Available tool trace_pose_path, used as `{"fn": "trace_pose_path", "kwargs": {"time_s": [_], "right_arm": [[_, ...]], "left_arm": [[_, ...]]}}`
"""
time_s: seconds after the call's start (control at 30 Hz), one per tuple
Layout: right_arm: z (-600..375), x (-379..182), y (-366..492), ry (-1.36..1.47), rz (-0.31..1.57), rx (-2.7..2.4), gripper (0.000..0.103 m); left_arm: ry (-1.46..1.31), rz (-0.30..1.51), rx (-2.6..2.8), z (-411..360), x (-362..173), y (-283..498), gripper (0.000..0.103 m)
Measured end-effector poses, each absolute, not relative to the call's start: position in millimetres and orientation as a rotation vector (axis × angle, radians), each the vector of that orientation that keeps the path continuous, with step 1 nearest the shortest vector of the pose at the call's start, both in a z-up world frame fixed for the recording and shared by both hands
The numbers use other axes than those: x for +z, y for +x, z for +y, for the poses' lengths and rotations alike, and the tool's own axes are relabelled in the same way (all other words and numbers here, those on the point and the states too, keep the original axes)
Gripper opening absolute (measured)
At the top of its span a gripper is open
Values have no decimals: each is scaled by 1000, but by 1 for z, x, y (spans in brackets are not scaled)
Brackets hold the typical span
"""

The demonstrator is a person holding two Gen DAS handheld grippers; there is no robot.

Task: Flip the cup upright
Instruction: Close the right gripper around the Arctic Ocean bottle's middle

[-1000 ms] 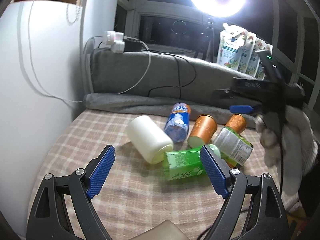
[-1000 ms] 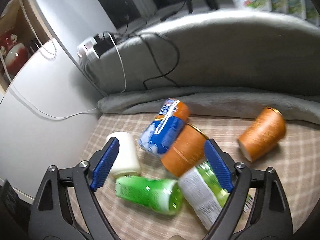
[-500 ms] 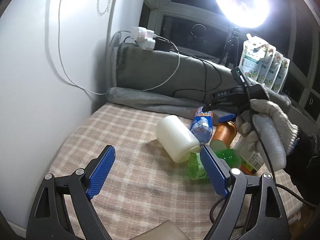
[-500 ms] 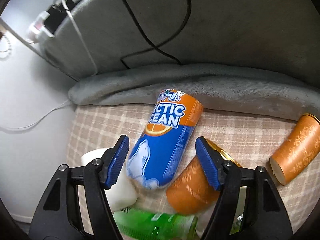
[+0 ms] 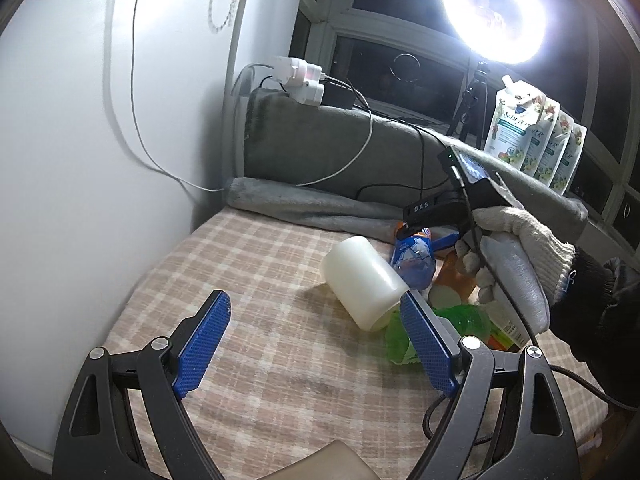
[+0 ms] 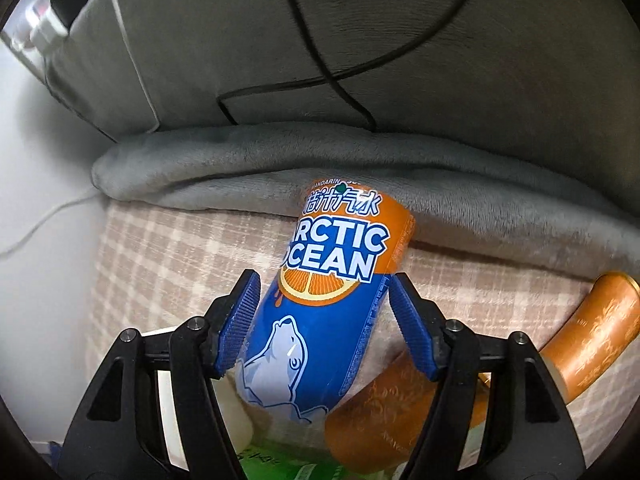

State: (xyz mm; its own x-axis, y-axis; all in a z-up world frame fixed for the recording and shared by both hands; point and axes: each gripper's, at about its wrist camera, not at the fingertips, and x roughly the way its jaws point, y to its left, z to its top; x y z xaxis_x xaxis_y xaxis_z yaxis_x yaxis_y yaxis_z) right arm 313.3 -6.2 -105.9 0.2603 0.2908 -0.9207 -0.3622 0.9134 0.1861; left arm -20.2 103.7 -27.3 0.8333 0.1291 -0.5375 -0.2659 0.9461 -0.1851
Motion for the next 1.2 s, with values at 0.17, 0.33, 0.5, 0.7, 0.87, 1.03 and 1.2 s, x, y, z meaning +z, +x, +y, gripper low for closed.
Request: {"fn": "trace_pose_path", "kwargs": {"time_s": [0.17,0.33,0.5,0.7,0.87,1.03,1.2], "right_arm": [[9,-112,317,-130,1245,424,72],[12,-111,320,-104,1236,418,65],[-3,-106,315,-63,1217,432,62],[-23,-92,309,28,1206,489,59],[-38,-79,305,70,1191,506,57],[-36,-81,303,92,1173,516,55],[-36,-73,295,109,1121,530,55]], "left_arm": [[-255,546,211,103,-27,-21,87],[-251,538,215,103,-25,-22,87],[-253,536,219,105,-25,-23,87],[-249,535,214,104,-24,-22,87],[-243,527,210,101,-22,-22,87],[-237,523,211,99,-21,-23,87],[-239,518,223,102,-20,-25,87]]}}
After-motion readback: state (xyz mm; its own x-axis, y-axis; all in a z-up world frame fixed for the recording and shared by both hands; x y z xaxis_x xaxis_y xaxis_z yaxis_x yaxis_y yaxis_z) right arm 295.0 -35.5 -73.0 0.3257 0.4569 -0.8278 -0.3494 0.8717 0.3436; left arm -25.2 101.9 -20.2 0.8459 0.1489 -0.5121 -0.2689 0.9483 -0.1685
